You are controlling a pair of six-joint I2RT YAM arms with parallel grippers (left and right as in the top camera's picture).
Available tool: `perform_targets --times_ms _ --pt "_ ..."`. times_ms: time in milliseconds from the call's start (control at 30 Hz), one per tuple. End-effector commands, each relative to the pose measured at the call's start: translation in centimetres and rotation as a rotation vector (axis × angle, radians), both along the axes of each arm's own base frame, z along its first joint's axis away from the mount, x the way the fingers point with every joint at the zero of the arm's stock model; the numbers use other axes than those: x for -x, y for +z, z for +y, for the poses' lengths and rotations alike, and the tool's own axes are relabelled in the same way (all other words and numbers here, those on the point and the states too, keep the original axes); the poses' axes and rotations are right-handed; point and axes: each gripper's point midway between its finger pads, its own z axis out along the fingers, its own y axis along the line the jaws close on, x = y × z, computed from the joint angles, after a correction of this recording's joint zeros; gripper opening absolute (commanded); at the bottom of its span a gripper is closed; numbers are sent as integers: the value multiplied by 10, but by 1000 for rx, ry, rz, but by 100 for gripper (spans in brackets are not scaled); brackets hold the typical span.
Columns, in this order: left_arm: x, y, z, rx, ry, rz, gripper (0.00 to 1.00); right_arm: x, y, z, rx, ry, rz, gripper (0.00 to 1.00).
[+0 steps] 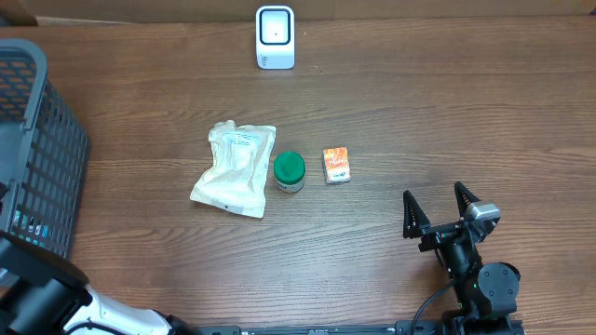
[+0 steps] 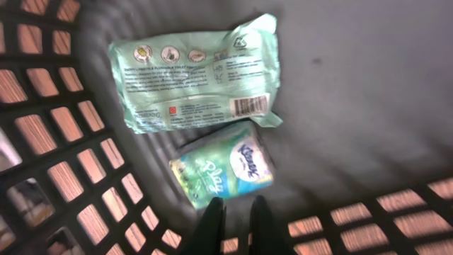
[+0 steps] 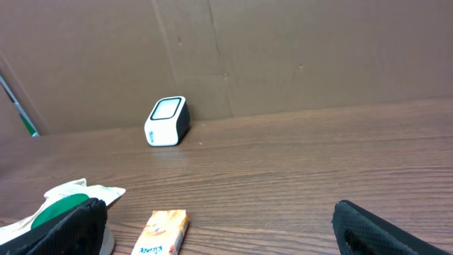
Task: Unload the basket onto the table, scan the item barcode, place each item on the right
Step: 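Grasp the small Kleenex tissue pack in the basket with the left gripper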
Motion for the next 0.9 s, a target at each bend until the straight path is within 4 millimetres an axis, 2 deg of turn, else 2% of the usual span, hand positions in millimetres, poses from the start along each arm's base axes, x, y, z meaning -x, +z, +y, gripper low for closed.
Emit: perform_targets --times_ms 0,67,167,367,633,767,867 --pt "-2 10 -6 3 -23 -29 51 0 -2 -1 3 -8 -3 100" --pt "2 0 -9 23 -21 -8 66 0 -2 -1 3 -8 -3 100" --pt "8 -17 -13 44 -18 17 75 0 -2 -1 3 -8 -3 100" --pt "20 -52 -18 46 -13 68 79 0 -2 -1 3 -8 -3 100" --pt "25 -84 -17 15 -9 79 84 0 -2 -1 3 -8 -3 100" --pt "25 -95 -17 4 -8 69 82 0 -2 -1 3 -8 -3 100" --pt "26 -102 -18 -2 -8 65 78 0 -2 -1 3 -8 -3 100"
